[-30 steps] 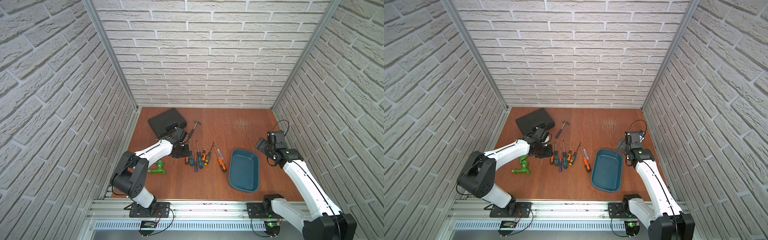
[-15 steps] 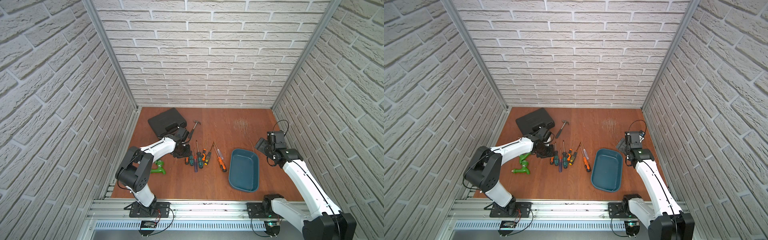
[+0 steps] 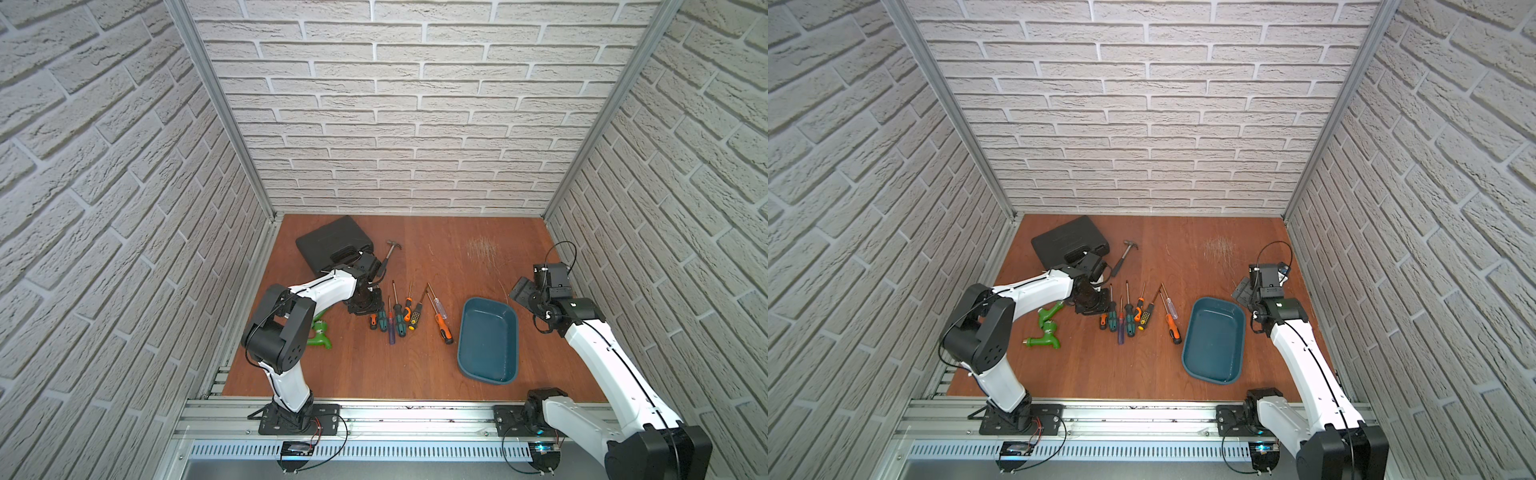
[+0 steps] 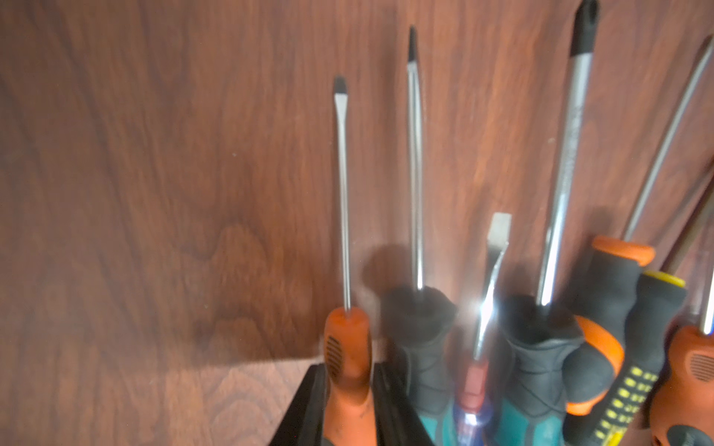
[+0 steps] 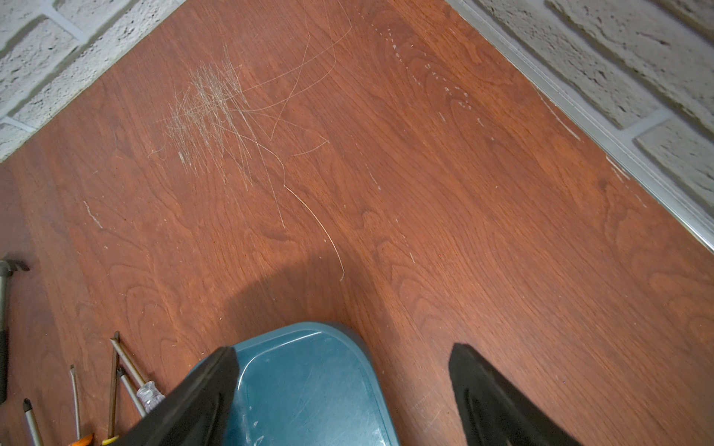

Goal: Put the screwdriver on the desktop into the storage box
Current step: Pick up the screwdriver from the center of the board.

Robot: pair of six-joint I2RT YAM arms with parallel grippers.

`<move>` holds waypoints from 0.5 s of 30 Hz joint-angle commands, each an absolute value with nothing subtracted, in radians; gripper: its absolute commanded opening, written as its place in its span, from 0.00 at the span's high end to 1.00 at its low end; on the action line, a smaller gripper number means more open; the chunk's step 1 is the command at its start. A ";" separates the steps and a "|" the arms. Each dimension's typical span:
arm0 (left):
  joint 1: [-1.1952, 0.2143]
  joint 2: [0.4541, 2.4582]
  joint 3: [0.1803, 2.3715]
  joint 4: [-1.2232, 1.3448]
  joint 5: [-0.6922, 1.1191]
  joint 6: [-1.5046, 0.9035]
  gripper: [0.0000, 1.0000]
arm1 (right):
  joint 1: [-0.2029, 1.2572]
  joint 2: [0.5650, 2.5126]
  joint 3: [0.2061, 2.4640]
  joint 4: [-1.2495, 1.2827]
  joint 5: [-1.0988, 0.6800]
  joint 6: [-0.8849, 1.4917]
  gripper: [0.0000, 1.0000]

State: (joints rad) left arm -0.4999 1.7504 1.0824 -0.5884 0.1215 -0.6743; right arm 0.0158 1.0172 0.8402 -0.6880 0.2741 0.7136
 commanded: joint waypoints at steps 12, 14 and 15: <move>-0.509 1.820 1.129 -0.636 0.113 -0.652 0.79 | 0.020 1.015 0.828 -0.692 0.279 0.733 0.10; -0.508 1.815 1.127 -0.640 0.108 -0.648 0.84 | 0.020 1.019 0.830 -0.706 0.281 0.733 0.10; -0.509 1.808 1.126 -0.642 0.102 -0.646 0.86 | 0.019 1.023 0.833 -0.718 0.278 0.731 0.11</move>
